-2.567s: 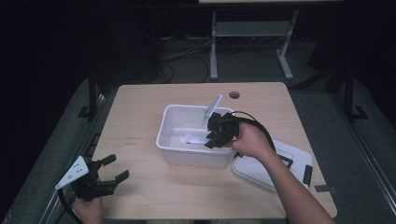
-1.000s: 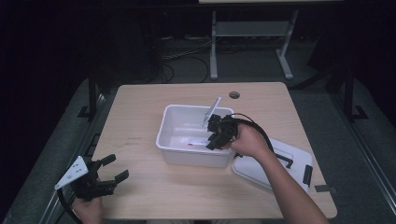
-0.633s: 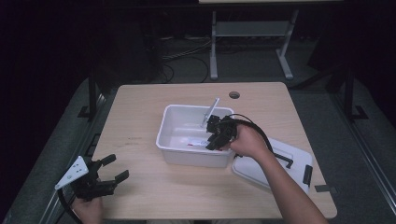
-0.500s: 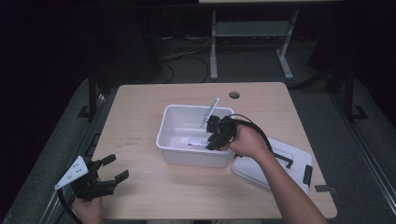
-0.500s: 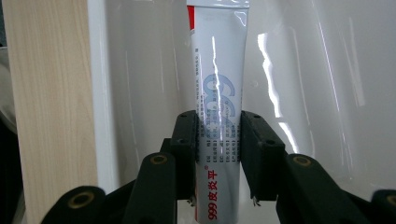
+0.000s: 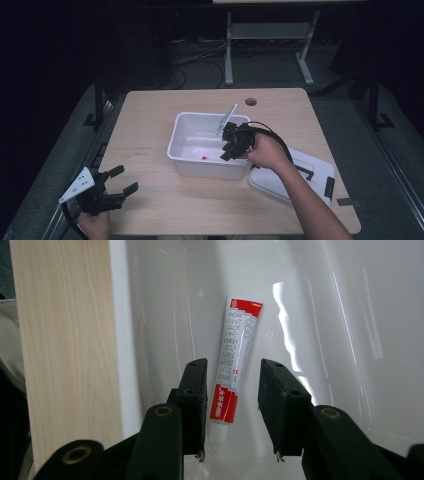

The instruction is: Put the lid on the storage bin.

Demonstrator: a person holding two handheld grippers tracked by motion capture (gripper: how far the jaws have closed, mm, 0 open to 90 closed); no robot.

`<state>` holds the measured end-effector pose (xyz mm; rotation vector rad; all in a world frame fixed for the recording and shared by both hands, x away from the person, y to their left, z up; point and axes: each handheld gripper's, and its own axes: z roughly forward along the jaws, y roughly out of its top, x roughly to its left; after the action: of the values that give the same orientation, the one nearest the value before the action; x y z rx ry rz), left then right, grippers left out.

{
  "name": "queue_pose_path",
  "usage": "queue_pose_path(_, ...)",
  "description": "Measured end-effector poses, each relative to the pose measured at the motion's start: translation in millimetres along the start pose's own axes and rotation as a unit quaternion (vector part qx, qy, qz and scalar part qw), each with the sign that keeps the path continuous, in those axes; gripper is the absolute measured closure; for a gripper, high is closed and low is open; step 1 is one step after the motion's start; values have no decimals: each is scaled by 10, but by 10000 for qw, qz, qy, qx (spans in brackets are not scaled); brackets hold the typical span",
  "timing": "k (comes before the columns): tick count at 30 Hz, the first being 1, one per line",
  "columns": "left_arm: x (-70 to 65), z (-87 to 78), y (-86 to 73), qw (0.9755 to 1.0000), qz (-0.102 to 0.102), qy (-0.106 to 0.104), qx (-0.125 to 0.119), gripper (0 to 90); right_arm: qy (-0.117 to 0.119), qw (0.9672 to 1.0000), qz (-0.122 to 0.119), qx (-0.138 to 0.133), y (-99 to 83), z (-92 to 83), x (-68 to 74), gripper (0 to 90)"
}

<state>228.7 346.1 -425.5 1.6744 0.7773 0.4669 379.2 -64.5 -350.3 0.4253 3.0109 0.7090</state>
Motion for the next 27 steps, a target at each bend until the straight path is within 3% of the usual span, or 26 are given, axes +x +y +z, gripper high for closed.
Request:
queue_pose_path(16,-21,24,5,10000,24,-22,30,157,-280,9995,-9,-138,-28,-380,72,599)
queue_pose_path(27,-30,45,8,10000,34,-34,60,157,-527,9982,130,-245,-221,-640,116,570)
